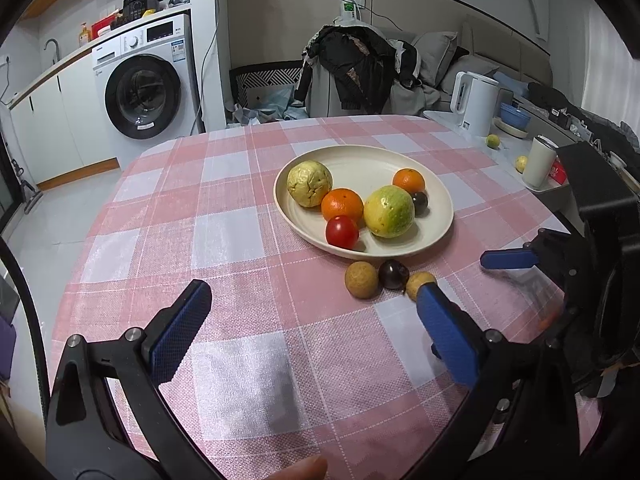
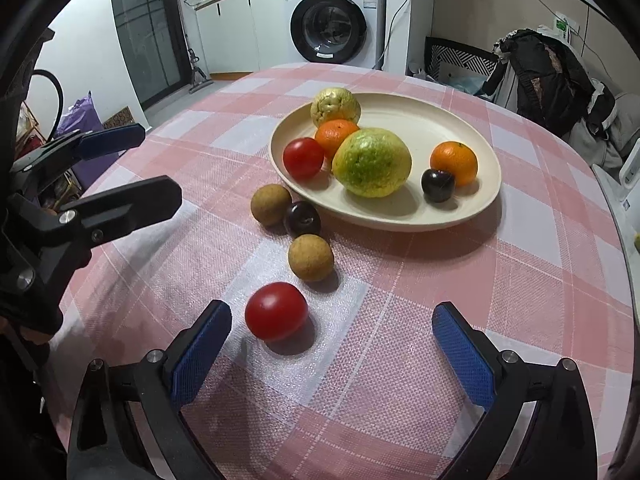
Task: Organize fruits
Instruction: 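Withdraw both open tools from the plate, then close the right tool around the second red tomato on the cloth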
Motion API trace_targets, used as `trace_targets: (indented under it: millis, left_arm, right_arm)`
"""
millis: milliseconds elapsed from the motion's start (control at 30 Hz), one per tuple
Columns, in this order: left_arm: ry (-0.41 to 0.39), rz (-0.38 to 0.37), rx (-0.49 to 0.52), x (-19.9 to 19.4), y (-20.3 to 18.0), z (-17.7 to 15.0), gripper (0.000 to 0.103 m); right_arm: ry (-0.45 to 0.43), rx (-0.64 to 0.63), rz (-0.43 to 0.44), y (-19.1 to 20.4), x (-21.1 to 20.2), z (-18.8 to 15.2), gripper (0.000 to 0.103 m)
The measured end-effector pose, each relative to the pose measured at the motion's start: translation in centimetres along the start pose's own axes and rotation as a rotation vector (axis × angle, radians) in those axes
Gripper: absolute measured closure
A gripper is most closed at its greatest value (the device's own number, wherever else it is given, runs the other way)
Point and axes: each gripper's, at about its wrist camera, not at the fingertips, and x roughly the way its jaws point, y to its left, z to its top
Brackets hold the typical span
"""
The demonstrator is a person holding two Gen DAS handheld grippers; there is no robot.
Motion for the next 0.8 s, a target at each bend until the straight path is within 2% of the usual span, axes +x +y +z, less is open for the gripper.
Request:
trace_targets:
  millis: [167,433,600,800]
  left_arm:
    - [0.015,0.0,0.001,0.4,0.0,-0.2,0.001]
    - [0.032,-0.001,0.01,0.9,-0.3,-0.4,0.001]
    - [0.039,0.002,0.019,1.1,-0.5,-0.5,0.001]
    - [0.046,0.003,0.02,1.3,-0.5,-0.6,0.001]
  right_arm:
    - [0.017,-0.025,-0.009,0.3,0.4,-0.1,0.001]
    - [0.025,-0.046,-0.022,0.4,0.9,-0.3,0.01]
    - [0.021,-0.028,-0.02,-0.3,0.6,-0.3,0.022]
    - [0.015,-0.029,-0.018,-0.2,0.3,-0.2,0.033]
